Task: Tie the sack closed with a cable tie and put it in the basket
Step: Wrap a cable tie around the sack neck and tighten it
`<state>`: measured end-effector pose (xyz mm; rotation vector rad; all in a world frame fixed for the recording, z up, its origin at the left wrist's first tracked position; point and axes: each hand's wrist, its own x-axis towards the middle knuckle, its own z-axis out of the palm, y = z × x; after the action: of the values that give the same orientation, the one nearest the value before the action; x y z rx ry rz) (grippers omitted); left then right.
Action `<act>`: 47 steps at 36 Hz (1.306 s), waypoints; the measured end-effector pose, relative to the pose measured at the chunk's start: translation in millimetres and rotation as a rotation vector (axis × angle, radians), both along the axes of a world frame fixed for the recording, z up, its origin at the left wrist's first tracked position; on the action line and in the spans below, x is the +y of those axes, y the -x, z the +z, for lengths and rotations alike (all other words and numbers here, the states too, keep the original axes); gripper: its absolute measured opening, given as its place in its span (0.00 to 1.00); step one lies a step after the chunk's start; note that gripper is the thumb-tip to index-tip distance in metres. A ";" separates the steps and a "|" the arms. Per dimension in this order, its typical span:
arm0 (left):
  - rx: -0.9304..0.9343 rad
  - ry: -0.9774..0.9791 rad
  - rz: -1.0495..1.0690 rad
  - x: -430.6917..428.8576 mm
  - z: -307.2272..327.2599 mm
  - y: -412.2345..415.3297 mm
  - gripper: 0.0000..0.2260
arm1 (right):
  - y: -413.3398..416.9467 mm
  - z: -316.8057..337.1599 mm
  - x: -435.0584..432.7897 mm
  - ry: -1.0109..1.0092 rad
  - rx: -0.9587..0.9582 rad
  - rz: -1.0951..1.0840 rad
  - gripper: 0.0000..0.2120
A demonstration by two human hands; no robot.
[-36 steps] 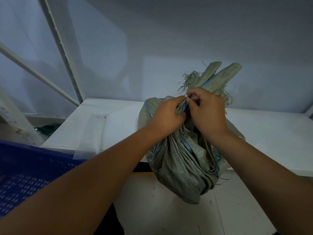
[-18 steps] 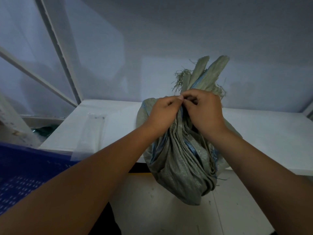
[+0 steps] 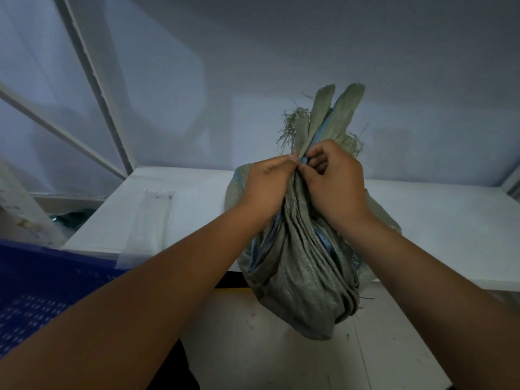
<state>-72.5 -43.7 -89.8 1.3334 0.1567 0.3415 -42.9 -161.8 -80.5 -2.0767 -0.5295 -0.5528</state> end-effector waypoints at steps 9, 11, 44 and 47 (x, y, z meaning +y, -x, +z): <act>0.037 0.180 -0.002 3.5 3.1 -2.2 0.10 | 0.7 3.6 9.7 -0.269 0.479 -0.129 0.29; 0.047 0.183 -0.016 2.7 3.3 -1.8 0.11 | -2.4 2.3 10.8 -0.505 0.817 -0.044 0.35; 0.218 -0.290 -0.133 14.8 10.6 -3.8 0.10 | -8.3 10.6 -3.2 -0.592 0.760 -0.070 0.37; 0.221 -0.327 -0.107 14.9 10.1 -3.9 0.10 | -8.0 10.7 -2.6 -0.541 0.776 -0.059 0.47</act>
<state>-68.5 -28.8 -79.8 1.6959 0.2197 0.1304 -35.0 -164.4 -69.8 -1.6090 0.1320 0.1035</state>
